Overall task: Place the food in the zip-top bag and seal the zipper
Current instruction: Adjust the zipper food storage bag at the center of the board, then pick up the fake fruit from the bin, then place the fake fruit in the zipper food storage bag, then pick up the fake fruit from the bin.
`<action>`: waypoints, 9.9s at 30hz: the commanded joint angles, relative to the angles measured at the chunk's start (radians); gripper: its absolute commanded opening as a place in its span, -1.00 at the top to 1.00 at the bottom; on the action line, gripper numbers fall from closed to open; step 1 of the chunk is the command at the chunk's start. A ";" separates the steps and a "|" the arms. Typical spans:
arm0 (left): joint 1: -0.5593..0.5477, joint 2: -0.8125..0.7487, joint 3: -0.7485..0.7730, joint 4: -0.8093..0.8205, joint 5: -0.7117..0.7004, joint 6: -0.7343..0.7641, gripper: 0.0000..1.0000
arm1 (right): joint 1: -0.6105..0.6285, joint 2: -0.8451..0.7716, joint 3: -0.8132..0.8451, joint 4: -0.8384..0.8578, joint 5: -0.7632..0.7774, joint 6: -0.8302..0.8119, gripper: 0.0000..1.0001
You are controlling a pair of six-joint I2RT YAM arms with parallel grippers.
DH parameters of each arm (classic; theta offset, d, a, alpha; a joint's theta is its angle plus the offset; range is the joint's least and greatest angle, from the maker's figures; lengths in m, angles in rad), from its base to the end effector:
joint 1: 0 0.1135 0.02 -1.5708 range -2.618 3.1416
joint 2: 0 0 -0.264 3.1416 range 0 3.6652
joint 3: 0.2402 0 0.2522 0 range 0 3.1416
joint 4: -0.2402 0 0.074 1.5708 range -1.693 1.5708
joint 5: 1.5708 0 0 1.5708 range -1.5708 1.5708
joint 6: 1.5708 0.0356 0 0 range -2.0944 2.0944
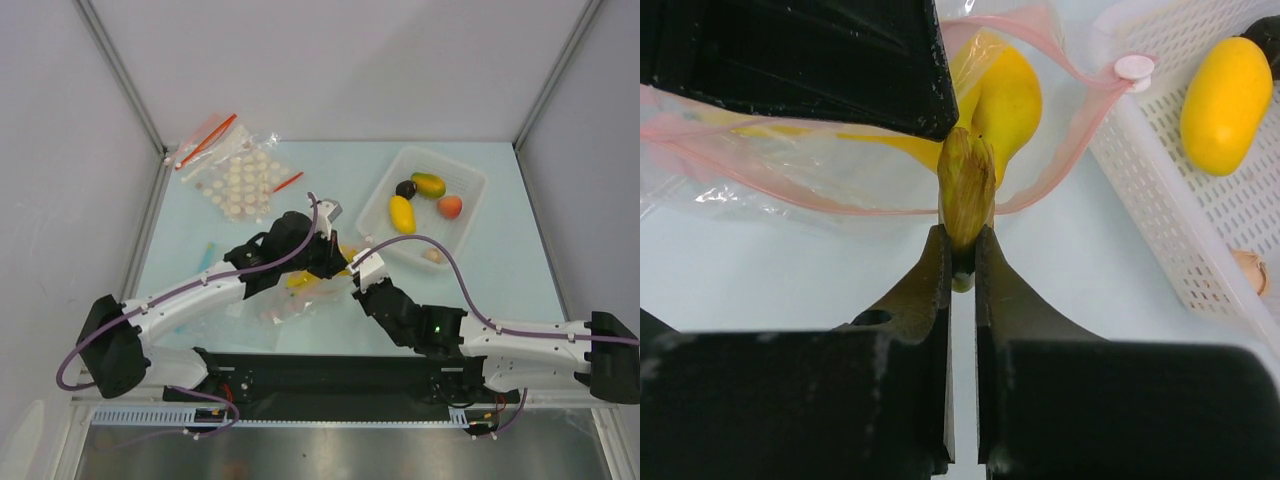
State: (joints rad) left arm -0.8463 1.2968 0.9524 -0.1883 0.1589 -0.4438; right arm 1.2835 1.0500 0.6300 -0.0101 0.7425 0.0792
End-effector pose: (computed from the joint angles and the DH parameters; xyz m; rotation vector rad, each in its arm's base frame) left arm 0.1903 -0.2235 0.2860 0.5471 2.1725 -0.9111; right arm 0.0877 0.2117 0.2556 -0.6603 1.7680 0.1861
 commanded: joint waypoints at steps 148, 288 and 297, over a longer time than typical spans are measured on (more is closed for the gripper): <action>0.131 -0.106 -0.043 0.267 -0.269 0.024 0.99 | -1.007 0.332 0.342 -0.085 -0.686 0.280 -0.73; 0.090 -0.200 0.011 0.107 -0.346 0.042 0.99 | -1.086 1.041 0.946 -0.154 -0.566 0.459 0.15; 0.090 -0.195 0.002 0.118 -0.348 0.042 0.98 | -1.041 0.737 0.752 -0.137 -0.594 0.413 0.28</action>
State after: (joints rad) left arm -0.7509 1.1103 0.9257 -0.1001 -0.1818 -0.4168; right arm 0.2157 1.9285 1.4200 -0.1867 0.1684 0.5293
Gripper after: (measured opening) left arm 0.015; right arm 0.560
